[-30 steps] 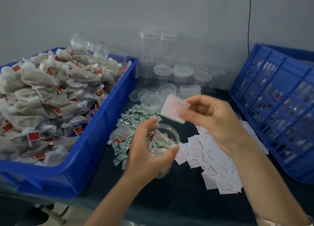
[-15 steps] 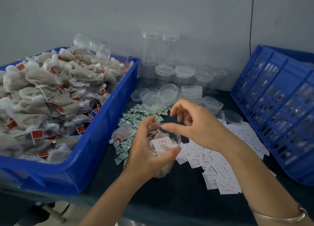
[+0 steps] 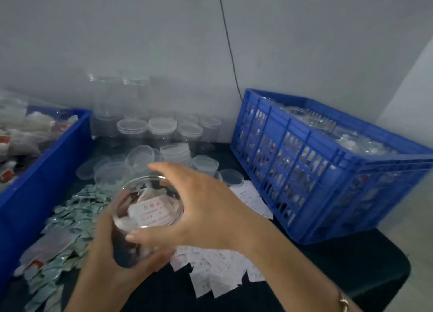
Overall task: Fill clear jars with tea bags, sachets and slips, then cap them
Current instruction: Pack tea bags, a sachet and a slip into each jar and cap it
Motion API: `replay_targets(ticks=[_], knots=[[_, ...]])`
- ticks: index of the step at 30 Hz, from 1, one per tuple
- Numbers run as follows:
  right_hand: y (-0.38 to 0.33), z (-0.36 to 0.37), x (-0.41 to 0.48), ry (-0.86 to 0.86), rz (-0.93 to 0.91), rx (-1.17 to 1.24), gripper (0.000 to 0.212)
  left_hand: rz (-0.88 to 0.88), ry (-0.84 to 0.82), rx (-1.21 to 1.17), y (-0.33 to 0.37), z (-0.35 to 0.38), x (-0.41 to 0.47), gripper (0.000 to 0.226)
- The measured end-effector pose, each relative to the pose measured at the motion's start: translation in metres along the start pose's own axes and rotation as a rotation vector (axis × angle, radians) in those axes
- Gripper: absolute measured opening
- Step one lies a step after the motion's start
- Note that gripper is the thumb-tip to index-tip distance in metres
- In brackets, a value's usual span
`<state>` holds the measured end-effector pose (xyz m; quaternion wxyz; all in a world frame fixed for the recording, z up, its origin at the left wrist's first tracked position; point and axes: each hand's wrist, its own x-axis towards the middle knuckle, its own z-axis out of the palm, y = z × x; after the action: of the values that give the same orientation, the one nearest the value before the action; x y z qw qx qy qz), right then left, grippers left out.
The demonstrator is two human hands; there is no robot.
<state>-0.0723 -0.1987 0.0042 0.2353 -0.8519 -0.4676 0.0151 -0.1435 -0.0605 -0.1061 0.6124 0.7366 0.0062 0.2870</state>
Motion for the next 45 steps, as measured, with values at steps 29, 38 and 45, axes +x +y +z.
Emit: replay_targets(ticks=[29,38,45], knots=[[0.280,-0.336,-0.043,0.783,0.834,-0.326,0.070,0.322,-0.695,0.302,0.116,0.283,0.228,0.023],[0.337,-0.321,-0.015,0.667,0.962,-0.327,0.075,0.401,-1.137,0.839,0.109,0.382,0.267,0.035],[0.344,-0.317,-0.021,0.624,0.927,-0.356,0.076,0.581,-1.172,0.960,0.102,0.403,0.276,0.037]])
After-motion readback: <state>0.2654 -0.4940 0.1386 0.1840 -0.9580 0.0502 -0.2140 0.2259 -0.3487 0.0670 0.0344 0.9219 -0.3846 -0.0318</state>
